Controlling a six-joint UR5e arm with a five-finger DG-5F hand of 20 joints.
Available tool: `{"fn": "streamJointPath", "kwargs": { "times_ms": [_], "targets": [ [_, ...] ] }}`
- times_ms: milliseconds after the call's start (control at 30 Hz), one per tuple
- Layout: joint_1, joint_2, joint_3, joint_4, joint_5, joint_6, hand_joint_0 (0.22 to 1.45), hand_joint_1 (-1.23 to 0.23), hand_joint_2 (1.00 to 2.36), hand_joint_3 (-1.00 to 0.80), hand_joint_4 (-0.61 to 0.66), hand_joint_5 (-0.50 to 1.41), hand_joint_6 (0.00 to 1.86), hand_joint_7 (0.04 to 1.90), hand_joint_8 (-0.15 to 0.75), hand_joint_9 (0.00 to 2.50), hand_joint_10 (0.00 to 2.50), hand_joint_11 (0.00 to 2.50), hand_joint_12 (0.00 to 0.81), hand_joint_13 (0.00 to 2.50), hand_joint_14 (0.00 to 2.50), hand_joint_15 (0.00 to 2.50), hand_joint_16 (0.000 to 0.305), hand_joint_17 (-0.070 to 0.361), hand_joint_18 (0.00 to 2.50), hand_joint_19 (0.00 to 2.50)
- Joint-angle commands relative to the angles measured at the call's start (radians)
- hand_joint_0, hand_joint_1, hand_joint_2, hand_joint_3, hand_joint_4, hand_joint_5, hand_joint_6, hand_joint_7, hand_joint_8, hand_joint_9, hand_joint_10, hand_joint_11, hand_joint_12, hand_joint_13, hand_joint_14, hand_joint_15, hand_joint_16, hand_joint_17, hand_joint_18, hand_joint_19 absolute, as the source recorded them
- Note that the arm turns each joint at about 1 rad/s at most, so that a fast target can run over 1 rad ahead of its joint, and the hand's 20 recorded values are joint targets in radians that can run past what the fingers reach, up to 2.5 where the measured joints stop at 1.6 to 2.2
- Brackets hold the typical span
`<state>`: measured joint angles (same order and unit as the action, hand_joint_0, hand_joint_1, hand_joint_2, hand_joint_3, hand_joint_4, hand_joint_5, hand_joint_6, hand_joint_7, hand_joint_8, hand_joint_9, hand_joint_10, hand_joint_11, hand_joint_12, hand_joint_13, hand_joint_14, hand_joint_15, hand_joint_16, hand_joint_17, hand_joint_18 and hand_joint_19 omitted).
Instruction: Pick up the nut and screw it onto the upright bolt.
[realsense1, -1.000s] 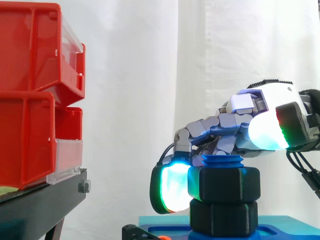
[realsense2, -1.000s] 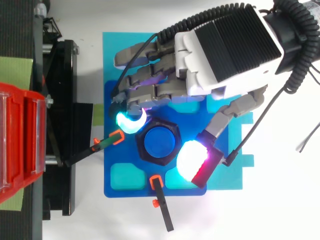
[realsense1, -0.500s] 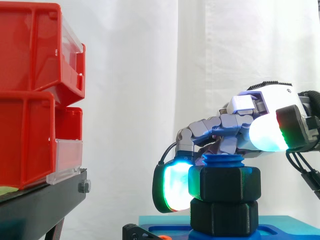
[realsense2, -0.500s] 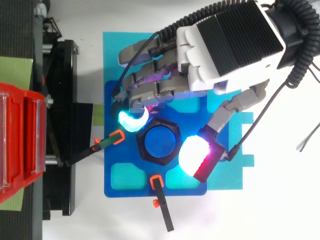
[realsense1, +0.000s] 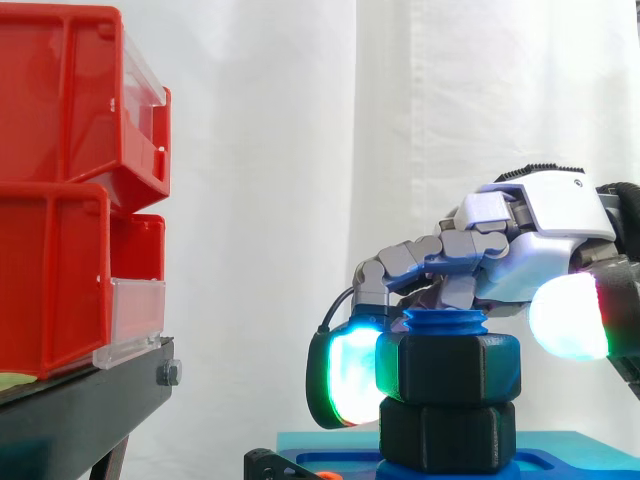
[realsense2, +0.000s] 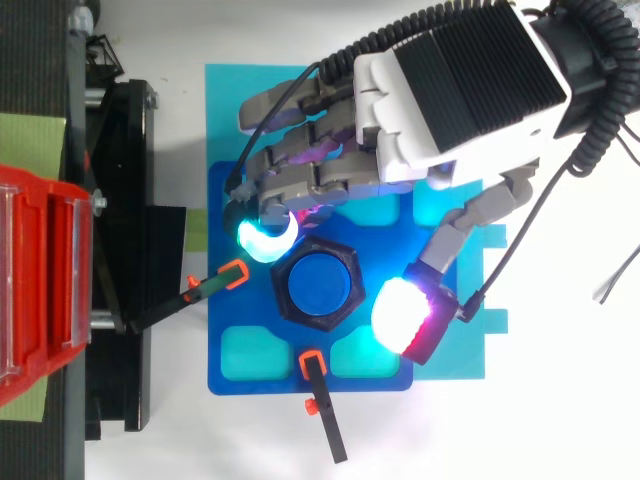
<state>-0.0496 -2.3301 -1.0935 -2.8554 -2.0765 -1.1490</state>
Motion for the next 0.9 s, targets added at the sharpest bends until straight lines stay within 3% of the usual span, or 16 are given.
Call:
{"fn": "streamJointPath", "kwargs": {
  "times_ms": [0, 467, 633, 733, 867],
  "targets": [
    [-0.001, 0.0, 0.001, 0.001, 0.0, 0.0, 0.4, -0.51, 1.0, -0.5, 0.24, 0.0, 0.54, 1.32, 0.319, 0.98, 0.0, 0.0, 0.329, 0.59, 0.0, 0.0, 0.045, 0.102, 0.32, 0.0],
    [-0.001, 0.0, 0.001, 0.004, -0.002, 0.002, 0.42, -0.42, 1.0, -0.5, 0.24, 0.0, 0.5, 1.4, 0.312, 0.98, 0.0, 0.0, 0.321, 0.58, 0.0, 0.0, 0.044, 0.1, 0.3, 0.0],
    [-0.003, 0.0, 0.0, 0.001, -0.008, 0.002, 0.42, -0.38, 1.0, -0.5, 0.28, -0.06, 0.5, 1.19, 0.31, 0.95, 0.0, 0.0, 0.326, 0.58, 0.0, 0.0, 0.045, 0.102, 0.3, 0.0],
    [-0.006, 0.0, 0.001, 0.004, -0.016, 0.005, 0.42, -0.37, 1.0, -0.5, 0.28, -0.08, 0.5, 1.16, 0.315, 0.95, 0.0, 0.0, 0.332, 0.57, 0.0, 0.0, 0.047, 0.105, 0.29, 0.0],
    [-0.012, 0.002, 0.027, -0.001, -0.033, 0.005, 0.41, -0.36, 1.0, -0.5, 0.29, -0.11, 0.5, 1.08, 0.311, 0.91, 0.0, 0.0, 0.34, 0.56, 0.0, 0.0, 0.049, 0.11, 0.29, 0.0]
  ]
}}
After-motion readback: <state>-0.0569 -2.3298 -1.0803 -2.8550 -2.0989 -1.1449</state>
